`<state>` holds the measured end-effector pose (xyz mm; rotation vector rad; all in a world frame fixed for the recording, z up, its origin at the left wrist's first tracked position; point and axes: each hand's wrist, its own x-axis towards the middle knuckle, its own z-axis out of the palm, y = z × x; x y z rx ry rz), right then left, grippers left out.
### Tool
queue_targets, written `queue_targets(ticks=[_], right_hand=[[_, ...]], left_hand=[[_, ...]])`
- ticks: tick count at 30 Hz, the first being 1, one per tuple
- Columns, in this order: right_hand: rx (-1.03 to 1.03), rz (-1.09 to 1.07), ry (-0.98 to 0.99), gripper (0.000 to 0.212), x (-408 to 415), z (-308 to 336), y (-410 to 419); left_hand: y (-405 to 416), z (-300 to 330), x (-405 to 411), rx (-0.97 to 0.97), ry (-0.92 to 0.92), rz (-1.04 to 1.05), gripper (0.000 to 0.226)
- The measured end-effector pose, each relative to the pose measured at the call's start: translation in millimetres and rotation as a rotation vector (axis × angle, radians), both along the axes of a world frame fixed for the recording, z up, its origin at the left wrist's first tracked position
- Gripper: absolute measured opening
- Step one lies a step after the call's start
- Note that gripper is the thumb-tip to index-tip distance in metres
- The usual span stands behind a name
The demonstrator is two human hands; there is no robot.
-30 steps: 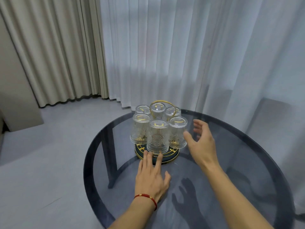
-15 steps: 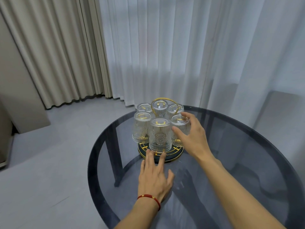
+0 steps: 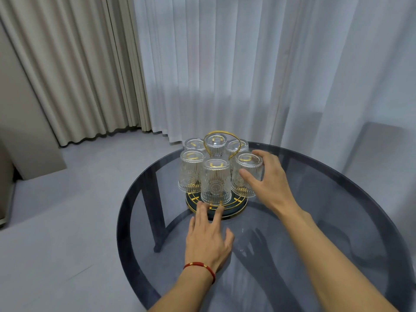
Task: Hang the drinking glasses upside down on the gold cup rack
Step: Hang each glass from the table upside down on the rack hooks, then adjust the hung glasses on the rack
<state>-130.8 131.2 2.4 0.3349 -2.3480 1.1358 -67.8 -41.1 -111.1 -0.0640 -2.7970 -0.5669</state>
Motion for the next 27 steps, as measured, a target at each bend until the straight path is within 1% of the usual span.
queue_targets(ticks=[4,7,13,17,20,22,24,27], right_hand=[[0.182,0.030,0.121,0.052,0,4,1],[0.294,0.050,0.162,0.044,0,3,3],[0.310,0.044,0.173,0.036,-1,4,11],[0.309,0.037,0.187,0.034,2,4,11],[0.262,0.034,0.171,0.032,6,8,9],[0.157,0.037,0.127,0.035,7,12,7],[0.030,0.050,0.043,0.043,6,22,4],[-0.063,0.115,-0.123,0.053,-9,43,-1]], left_hand=[[0,0,-1,0.000,-0.006,-0.004,0.061],[0,0,0,0.001,0.017,-0.005,0.059],[0,-1,-3,-0.005,-0.007,-0.003,0.060],[-1,-1,-1,-0.002,0.019,0.002,0.059],[0,-1,-2,-0.012,0.015,0.002,0.060],[0,-1,-3,-0.019,0.010,0.006,0.061],[1,0,-4,-0.024,0.004,0.006,0.061],[1,1,-2,-0.025,-0.007,0.001,0.061]])
